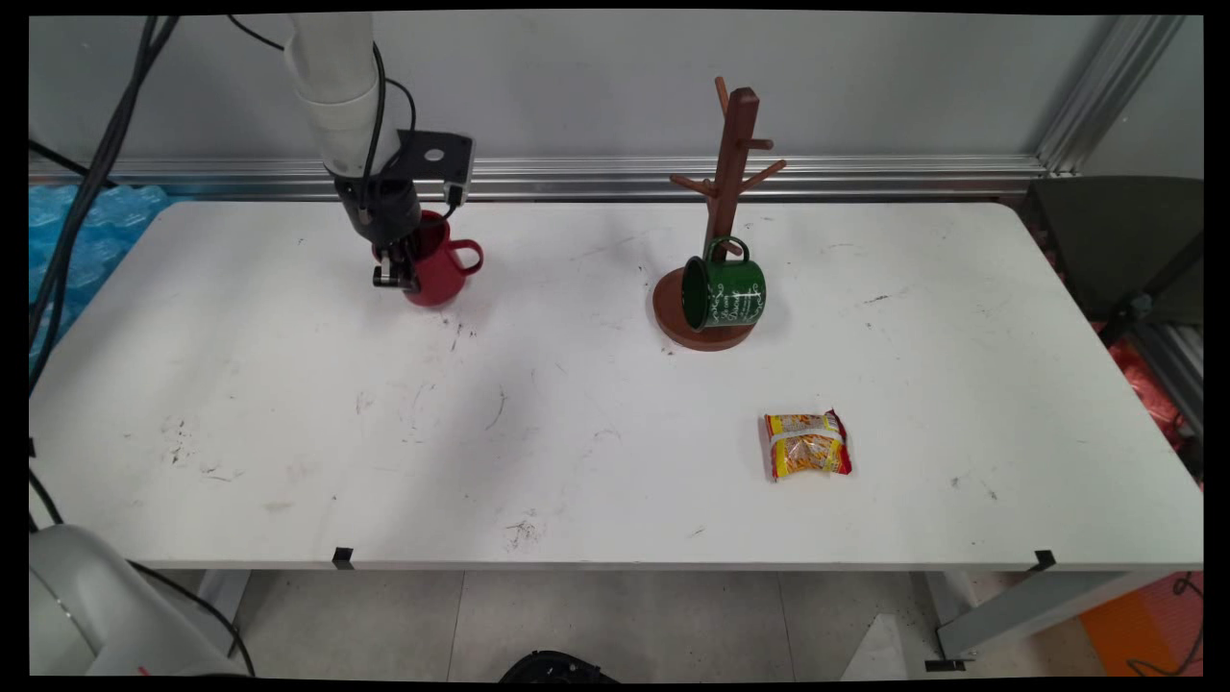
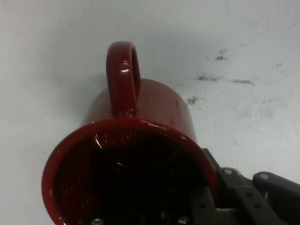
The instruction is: Place the picked object on the table
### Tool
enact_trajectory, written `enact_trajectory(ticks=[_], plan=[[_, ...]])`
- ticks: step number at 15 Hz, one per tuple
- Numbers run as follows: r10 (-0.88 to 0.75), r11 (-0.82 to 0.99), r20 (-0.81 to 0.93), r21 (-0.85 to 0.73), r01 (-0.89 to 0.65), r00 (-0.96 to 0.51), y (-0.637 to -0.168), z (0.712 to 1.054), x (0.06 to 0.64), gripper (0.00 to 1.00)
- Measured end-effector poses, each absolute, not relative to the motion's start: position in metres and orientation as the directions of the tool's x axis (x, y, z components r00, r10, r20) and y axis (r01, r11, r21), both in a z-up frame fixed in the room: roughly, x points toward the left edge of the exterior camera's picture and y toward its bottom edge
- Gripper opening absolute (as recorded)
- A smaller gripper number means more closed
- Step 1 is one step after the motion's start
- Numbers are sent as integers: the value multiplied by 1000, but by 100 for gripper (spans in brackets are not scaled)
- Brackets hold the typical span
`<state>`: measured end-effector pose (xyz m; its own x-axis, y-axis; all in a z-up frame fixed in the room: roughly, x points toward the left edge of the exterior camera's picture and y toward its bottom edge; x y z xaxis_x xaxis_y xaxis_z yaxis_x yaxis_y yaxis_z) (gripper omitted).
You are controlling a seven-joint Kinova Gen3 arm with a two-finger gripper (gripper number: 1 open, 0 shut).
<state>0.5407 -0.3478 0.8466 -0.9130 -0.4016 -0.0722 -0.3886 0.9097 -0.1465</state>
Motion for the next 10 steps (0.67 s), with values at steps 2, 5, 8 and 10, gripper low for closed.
enact_trajectory(ticks=[2,5,8,10], plan=[[-387,917,-87,-136,-374,-918,-349,841,542,0],[-370,926,-100,-126,-357,-924,-351,834,542,0],[-356,932,-104,-118,-344,-929,-354,828,542,0],[-349,935,-105,-114,-337,-931,-355,825,541,0]])
